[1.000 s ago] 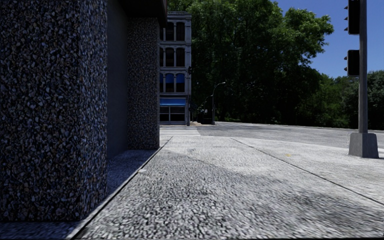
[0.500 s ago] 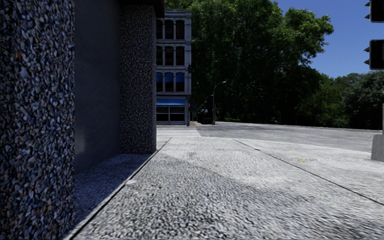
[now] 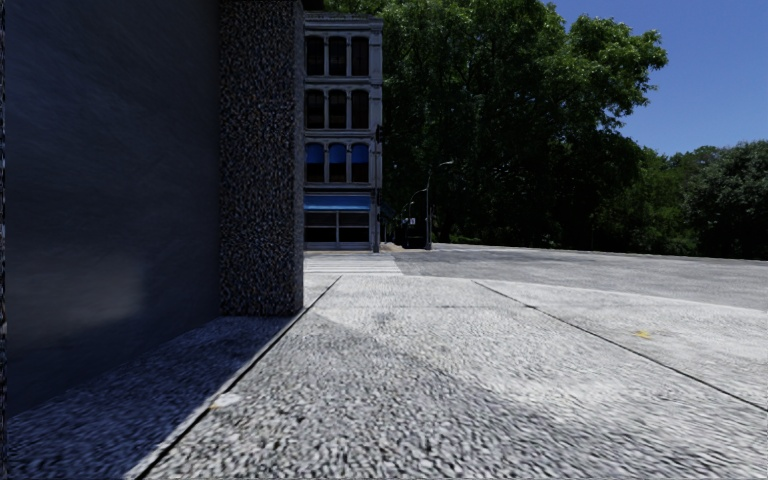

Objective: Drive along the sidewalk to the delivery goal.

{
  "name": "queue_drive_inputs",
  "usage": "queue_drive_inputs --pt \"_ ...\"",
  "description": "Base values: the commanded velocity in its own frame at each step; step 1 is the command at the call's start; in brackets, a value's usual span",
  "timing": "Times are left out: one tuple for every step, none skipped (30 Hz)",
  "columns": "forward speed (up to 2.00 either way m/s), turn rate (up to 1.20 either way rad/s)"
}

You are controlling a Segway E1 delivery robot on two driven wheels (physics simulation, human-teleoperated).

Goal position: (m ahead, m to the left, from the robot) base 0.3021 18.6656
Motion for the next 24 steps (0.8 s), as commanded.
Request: queue_drive_inputs --pt "1.10 0.00" --pt "1.10 0.00" --pt "1.10 0.00" --pt "1.10 0.00" --pt "1.10 0.00" --pt "1.10 0.00" --pt "1.10 0.00" --pt "1.12 0.00" --pt "1.15 0.00" --pt "1.16 0.00" --pt "1.17 0.00" --pt "1.17 0.00" --pt "1.17 0.00" --pt "1.20 0.00" --pt "1.23 0.00" --pt "1.26 0.00" --pt "1.28 0.00" --pt "1.29 0.00" --pt "1.31 0.00" --pt "1.33 0.00" --pt "1.33 0.00" --pt "1.36 0.00" --pt "1.37 0.00" --pt "1.39 0.00"
